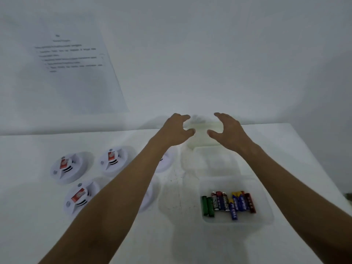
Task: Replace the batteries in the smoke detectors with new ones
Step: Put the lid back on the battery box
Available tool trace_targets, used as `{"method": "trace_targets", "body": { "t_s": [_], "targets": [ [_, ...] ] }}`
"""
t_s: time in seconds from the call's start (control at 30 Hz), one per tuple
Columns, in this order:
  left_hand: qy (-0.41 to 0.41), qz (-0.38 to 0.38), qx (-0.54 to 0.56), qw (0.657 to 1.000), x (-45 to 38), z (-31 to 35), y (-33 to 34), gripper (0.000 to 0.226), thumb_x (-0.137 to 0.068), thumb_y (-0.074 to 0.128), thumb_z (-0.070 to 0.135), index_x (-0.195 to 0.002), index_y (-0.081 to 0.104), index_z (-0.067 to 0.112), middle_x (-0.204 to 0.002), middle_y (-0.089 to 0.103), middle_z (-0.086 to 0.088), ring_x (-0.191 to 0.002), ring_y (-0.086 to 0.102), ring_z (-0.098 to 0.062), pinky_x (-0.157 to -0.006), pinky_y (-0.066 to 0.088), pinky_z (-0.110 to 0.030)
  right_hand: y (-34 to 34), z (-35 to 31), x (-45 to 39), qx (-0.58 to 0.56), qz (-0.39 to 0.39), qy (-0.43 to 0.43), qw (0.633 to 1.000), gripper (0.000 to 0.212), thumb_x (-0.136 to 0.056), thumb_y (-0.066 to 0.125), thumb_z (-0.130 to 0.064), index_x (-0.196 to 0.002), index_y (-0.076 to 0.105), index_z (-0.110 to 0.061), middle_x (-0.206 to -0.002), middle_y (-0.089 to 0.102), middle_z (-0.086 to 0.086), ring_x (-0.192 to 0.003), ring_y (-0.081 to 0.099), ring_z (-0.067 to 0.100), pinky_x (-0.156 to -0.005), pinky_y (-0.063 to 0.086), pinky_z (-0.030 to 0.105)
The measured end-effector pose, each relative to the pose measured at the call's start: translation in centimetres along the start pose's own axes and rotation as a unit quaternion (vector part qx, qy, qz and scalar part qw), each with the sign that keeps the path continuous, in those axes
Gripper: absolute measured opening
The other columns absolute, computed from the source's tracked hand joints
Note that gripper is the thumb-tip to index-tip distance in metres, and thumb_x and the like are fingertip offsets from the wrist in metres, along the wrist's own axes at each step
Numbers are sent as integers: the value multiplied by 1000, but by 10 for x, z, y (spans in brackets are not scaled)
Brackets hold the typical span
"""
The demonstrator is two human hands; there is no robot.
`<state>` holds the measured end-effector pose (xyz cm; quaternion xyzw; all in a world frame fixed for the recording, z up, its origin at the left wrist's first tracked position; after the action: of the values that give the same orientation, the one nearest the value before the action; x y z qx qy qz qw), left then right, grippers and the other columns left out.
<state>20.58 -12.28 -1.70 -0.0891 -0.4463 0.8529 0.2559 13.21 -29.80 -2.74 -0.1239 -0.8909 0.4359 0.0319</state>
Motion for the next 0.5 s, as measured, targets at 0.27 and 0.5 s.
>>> {"method": "trace_targets", "body": {
  "t_s": [0.27,0.5],
  "targets": [
    [-90,-36,-34,995,-42,5,46,70,-89,58,48,-148,34,17,-152,34,-14,-138,36,-30,-112,33,-40,-13,61,-25,24,-82,93,992,77,-91,66,-41,-152,30,-12,-159,30,9,-148,25,25,-118,22,37],
    [-150,-20,-54,987,-46,-4,59,79,-86,60,57,-148,33,16,-152,34,-12,-140,30,-31,-113,28,-43,-4,73,-33,-58,-106,149,981,82,-82,73,-44,-151,34,-20,-158,33,5,-143,34,27,-116,33,43]
  ]
}}
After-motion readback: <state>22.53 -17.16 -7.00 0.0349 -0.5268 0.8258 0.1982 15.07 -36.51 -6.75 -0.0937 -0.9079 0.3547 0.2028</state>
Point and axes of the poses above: each hand's wrist, its own x-axis away from the middle knuckle, its own y-axis out of the palm, z = x × y, the point moved 3 cm from there along -x, towards the middle knuckle
